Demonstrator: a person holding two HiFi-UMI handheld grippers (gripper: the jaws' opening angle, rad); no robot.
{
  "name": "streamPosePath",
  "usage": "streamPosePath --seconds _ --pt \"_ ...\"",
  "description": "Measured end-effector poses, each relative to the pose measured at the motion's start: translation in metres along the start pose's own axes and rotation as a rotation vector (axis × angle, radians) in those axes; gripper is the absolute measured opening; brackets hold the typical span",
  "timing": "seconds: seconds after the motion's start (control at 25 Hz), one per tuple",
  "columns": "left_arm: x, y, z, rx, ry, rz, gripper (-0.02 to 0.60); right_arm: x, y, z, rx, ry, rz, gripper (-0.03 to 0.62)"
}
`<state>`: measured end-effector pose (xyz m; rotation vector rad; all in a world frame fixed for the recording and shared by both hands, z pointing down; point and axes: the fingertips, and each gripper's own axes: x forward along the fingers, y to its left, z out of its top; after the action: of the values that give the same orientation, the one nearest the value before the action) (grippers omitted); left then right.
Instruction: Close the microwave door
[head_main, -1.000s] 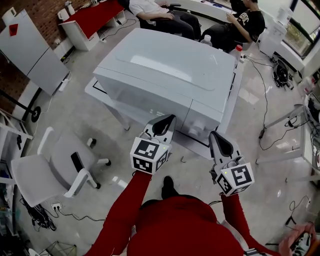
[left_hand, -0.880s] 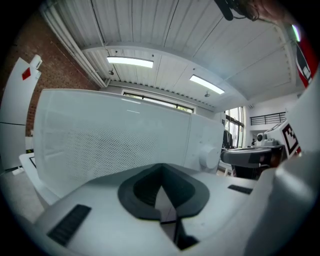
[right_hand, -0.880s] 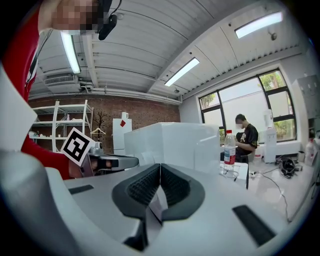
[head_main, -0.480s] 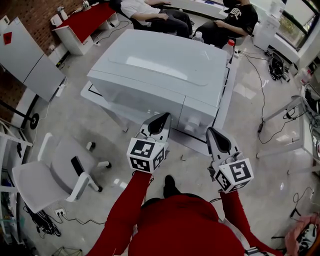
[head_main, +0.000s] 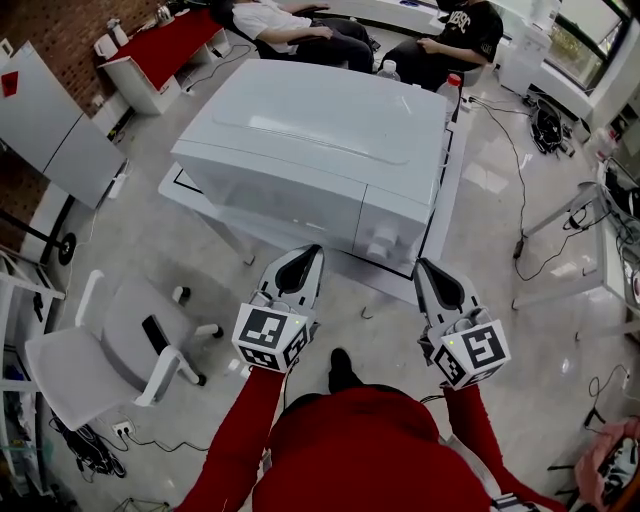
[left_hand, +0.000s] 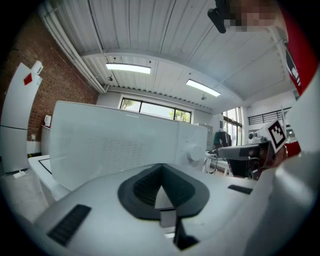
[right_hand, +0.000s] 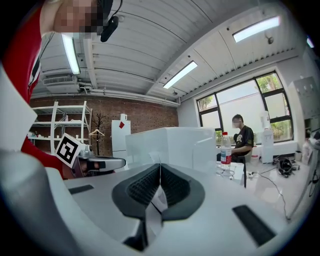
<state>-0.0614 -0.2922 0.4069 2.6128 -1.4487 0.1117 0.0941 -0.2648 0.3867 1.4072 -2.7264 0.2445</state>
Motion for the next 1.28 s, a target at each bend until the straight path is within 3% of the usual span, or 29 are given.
streamPosePath --seconds 0.16,0.4,0.72,1.28 --pt "-0.036 0.002 0.0 -0.038 -0.015 0.049 0.009 0.0 0.021 0.005 0.001 -0.033 0.092 0.014" --pt "-0.074 -0.002 0.009 -0.02 -0.047 0.095 0.009 0.003 0.041 0.003 0.009 -0.041 0.153 0.012" --pt "-0.106 0.001 0.02 0.044 -0.081 0.132 0.009 -0.003 0.051 0.001 -0.003 -0.039 0.177 0.012" --pt "-0.115 0.012 0.019 0.037 -0.091 0.19 0.009 -0.006 0.05 0.001 -0.05 -0.028 0.181 0.012"
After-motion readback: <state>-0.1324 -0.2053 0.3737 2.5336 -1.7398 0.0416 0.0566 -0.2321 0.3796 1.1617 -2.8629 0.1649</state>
